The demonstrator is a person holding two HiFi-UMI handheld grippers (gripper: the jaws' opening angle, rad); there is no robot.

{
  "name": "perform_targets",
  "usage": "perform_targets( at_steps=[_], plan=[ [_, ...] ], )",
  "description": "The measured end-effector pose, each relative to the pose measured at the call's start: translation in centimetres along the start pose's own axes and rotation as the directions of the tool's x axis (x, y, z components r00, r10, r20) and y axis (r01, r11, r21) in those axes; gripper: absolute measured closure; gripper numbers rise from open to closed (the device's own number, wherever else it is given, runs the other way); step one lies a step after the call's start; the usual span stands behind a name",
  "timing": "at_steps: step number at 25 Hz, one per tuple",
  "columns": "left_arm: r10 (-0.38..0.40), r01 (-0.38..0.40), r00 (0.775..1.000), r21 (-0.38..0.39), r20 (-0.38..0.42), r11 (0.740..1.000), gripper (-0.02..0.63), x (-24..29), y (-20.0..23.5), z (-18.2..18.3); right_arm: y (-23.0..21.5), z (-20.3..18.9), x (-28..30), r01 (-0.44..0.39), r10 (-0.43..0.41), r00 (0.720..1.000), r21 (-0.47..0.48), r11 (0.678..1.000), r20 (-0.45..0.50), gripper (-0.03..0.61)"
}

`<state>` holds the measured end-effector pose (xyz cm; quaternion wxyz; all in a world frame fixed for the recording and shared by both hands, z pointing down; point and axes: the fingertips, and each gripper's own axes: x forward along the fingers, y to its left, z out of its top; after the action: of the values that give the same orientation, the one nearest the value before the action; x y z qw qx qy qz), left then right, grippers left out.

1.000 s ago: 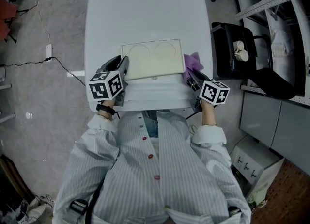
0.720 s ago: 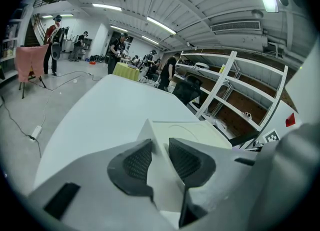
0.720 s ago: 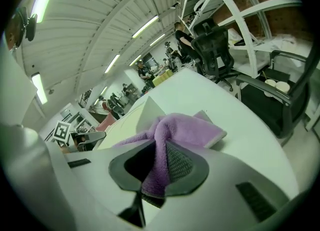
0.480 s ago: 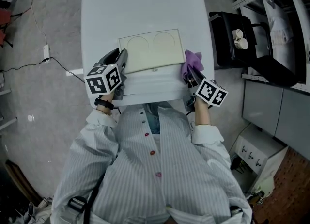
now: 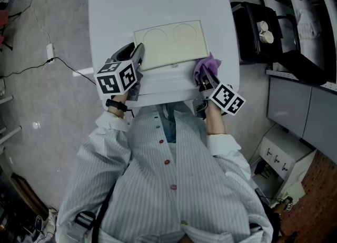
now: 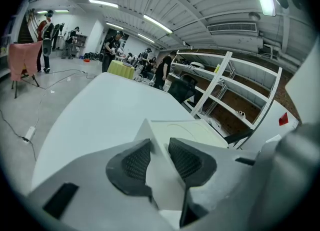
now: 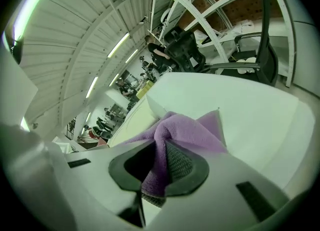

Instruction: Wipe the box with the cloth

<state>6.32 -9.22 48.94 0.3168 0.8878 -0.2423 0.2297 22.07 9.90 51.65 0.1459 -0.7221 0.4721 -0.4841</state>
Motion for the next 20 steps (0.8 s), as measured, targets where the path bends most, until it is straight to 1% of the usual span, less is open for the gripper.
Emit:
perform_targets(
  at_steps=[4,8,15,20],
  plan=[
    [-0.017,0.017,1.000,0.003,-0.002,1.000,0.505,0.1,-0.1,-0.1,1.6,-1.9,0.8,-0.036,0.037,0.999,0.024,0.999,-0.029,0.520],
    [-0.032,0.032,0.999,0.004,-0.003,0.999,0.503,0.2,-0.3,0.0,4.2,-4.9,2.0,-0.080,0.080,0.992,0.002,0.997,-0.095,0.520],
    [-0.049,0.049,0.999,0.007,-0.003,0.999,0.499,0.2,-0.4,-0.1,4.9,-5.6,2.1,-0.073,0.076,0.995,0.048,0.996,-0.072,0.520],
    [-0.059,0.059,0.998,0.006,-0.001,0.998,0.499,0.2,-0.4,-0.1,5.6,-5.9,1.5,-0.069,0.070,0.997,0.063,0.996,-0.029,0.520]
  ],
)
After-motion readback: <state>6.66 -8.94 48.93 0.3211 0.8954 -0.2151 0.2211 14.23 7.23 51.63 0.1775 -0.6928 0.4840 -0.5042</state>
